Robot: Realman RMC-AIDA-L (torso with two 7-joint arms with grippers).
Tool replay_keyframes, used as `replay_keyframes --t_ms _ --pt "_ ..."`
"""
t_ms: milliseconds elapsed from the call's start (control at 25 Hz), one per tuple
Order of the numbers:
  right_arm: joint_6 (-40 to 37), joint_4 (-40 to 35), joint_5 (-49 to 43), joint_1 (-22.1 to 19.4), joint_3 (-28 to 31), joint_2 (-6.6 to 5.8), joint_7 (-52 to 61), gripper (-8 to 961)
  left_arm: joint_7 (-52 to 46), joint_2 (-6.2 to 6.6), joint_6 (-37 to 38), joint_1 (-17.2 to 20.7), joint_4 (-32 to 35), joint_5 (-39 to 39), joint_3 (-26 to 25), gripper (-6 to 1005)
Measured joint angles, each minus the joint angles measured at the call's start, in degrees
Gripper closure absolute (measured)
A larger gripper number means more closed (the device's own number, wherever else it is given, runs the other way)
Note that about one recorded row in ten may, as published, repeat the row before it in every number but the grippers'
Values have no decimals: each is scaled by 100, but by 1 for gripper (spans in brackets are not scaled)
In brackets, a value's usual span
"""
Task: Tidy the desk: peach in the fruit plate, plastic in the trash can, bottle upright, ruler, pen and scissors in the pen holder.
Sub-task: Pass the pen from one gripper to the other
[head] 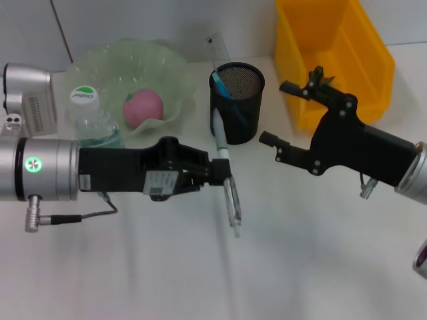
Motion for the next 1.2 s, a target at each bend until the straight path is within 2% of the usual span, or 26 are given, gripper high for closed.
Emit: replay_keyframes --t_ms 320,560,840,1200 --pt "-302 311 -4 -24 -69 -22 -646 252 -95 4 40 114 8 -337 412 847" --pt "-339 462 25 -34 -230 -36 -1033 253 -101 -20 -43 217 -138 -374 452 846" --pt "-343 812 13 64 -330 -125 -1677 255 -237 -25 -12 225 -203 -381 556 845" --pt "-237 1143 28 222 -494 -188 -2417 257 -371 28 112 166 -165 -369 563 843"
